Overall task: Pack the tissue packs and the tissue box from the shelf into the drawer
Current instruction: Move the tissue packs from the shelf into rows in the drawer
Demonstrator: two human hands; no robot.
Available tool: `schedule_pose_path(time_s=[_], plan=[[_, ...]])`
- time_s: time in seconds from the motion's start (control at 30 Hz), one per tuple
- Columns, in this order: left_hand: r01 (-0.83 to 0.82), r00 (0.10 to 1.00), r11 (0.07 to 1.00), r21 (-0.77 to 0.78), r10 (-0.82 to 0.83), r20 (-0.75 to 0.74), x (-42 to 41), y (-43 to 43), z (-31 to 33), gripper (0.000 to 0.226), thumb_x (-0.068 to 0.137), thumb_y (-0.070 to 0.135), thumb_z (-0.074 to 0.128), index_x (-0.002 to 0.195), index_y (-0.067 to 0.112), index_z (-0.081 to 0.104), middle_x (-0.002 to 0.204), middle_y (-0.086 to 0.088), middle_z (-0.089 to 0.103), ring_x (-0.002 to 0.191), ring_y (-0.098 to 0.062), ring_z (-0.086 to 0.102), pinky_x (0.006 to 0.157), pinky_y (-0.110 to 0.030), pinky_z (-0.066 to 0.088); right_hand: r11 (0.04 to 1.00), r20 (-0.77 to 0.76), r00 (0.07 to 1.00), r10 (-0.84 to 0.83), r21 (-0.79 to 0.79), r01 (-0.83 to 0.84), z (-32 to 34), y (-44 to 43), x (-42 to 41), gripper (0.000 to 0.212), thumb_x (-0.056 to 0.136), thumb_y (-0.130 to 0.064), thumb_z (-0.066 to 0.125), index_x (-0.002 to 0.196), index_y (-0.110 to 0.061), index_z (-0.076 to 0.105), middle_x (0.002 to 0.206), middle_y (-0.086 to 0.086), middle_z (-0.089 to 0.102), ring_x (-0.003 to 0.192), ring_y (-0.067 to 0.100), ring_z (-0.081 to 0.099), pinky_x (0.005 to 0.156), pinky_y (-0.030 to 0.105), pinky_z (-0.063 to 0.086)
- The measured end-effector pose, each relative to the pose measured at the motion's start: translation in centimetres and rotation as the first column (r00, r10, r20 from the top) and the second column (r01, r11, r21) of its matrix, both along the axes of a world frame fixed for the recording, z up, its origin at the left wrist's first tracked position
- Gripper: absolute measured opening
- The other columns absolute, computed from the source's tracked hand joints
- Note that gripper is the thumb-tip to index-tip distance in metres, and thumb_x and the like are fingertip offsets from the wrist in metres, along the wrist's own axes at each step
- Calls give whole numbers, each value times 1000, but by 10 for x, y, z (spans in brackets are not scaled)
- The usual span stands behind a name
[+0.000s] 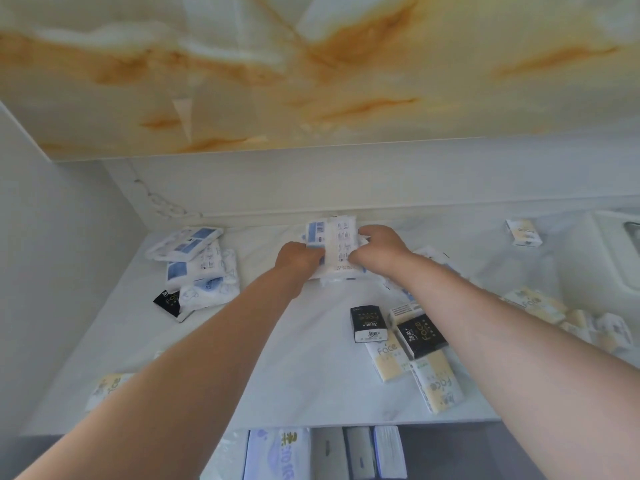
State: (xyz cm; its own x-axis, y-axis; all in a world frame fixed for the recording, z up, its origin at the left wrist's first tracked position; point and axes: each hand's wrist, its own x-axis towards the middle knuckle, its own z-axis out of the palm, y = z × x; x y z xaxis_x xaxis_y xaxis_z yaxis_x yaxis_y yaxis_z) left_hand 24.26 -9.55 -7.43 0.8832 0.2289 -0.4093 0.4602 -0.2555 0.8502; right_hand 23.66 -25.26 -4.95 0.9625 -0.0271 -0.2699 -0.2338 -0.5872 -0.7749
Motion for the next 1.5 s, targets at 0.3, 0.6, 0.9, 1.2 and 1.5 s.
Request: schedule_pose_path(time_s=[0.3, 0.6, 0.9, 1.2, 1.5], plan=[[61, 998, 981, -184, -55, 39, -22, 25, 13, 22, 87, 5, 63, 109, 4, 67, 111, -14, 71, 106, -33, 66, 95, -44, 51, 918, -182, 983, -37, 383, 105, 16, 14, -11, 70, 68, -1, 78, 132, -6, 51, 124, 10, 66, 106, 29, 65, 86, 38, 57], [106, 970, 915, -390, -9, 241, -96, 41, 51, 25, 95, 6, 58, 117, 17, 59, 117, -7, 70, 103, -26, 69, 93, -52, 53, 918, -54, 993, 107, 389, -77, 51, 23, -72, 22, 88, -23, 68, 109, -19, 71, 105, 0, 74, 102, 22, 68, 88, 41, 55], [318, 898, 913, -256, -204, 389, -221, 33, 72, 34, 102, 20, 49, 131, 37, 45, 118, 12, 66, 106, -6, 66, 85, -28, 55, 907, -36, 979, 202, 383, -173, 60, 12, -176, 33, 93, -23, 67, 125, -22, 62, 112, -1, 74, 103, 21, 70, 92, 49, 55], [458, 858, 888, 45, -455, 238, -299, 16, 49, 39, 78, 13, 77, 109, 20, 55, 102, -2, 66, 88, -15, 64, 64, -23, 53, 958, -85, 956, 281, 92, -273, 45, -38, -277, 63, 74, -13, 83, 125, -32, 52, 110, -5, 65, 98, 10, 63, 83, 25, 54], [602, 744, 745, 287, -654, 136, -340, -16, -25, 64, 71, 19, 82, 122, 35, 46, 109, 7, 61, 92, -15, 61, 74, -26, 53, 898, -253, 887, 385, -119, -424, -6, -60, -314, 39, 80, -5, 64, 113, -25, 58, 88, -3, 58, 65, 8, 51, 51, 18, 40]])
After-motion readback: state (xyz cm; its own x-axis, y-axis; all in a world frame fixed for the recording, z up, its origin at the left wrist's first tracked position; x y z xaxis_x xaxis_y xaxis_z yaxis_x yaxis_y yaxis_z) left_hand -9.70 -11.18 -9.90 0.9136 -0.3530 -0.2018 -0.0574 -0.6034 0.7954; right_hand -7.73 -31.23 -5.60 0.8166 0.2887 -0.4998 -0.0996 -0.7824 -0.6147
